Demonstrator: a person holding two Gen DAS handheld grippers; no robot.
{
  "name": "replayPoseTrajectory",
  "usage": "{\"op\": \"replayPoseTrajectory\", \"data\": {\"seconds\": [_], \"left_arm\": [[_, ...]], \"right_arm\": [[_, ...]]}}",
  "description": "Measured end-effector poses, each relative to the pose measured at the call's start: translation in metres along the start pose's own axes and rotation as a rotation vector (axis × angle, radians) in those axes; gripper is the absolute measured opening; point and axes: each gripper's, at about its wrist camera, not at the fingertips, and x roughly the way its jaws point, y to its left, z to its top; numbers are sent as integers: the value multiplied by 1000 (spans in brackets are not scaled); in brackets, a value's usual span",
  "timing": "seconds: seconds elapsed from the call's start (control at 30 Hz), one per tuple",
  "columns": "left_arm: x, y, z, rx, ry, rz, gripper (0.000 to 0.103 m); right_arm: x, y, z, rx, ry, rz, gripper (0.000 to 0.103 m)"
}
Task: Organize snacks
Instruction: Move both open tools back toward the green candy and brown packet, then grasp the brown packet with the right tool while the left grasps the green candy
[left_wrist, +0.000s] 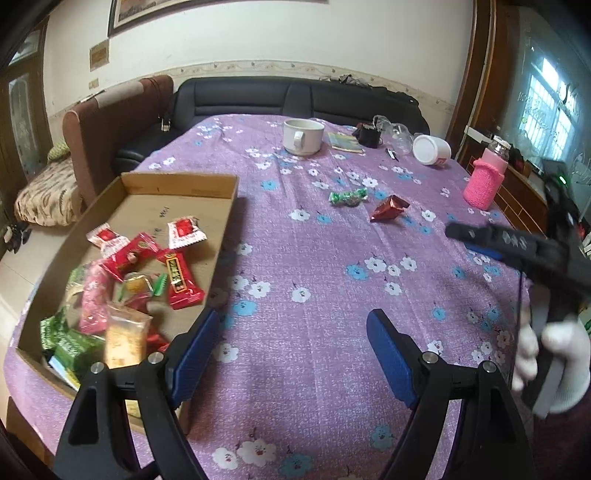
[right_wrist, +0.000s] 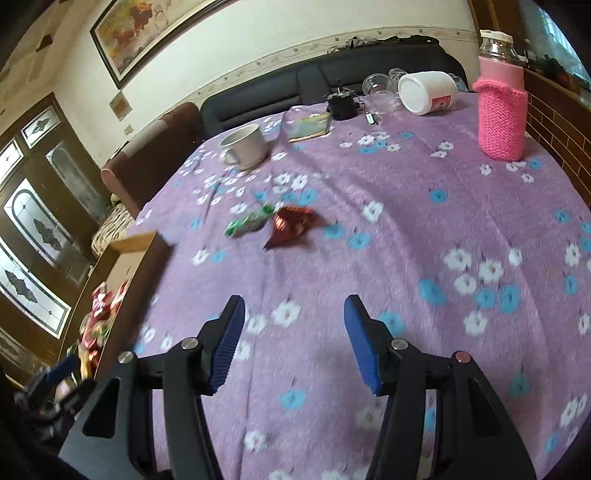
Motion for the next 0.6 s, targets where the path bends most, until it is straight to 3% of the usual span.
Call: {"op": "replayPoseTrajectory", "data": {"seconds": [0.27, 0.5, 0.53, 0.57, 0.6], "left_arm": [[13, 2, 7, 29, 34, -68, 82], [31, 7, 54, 73, 30, -56, 82], [36, 5, 62, 87, 31, -66, 82], [44, 3, 71, 99, 36, -75, 82], [53, 0, 77, 109, 44, -82, 82]], "right_arm": [[67, -8, 43, 69, 58, 1, 59], [121, 10, 66, 33, 120, -35, 59], [125, 12, 67, 26, 112, -46, 56], [127, 15, 69, 9, 101, -53, 38], [129, 17, 69, 3, 108, -43, 37]]}}
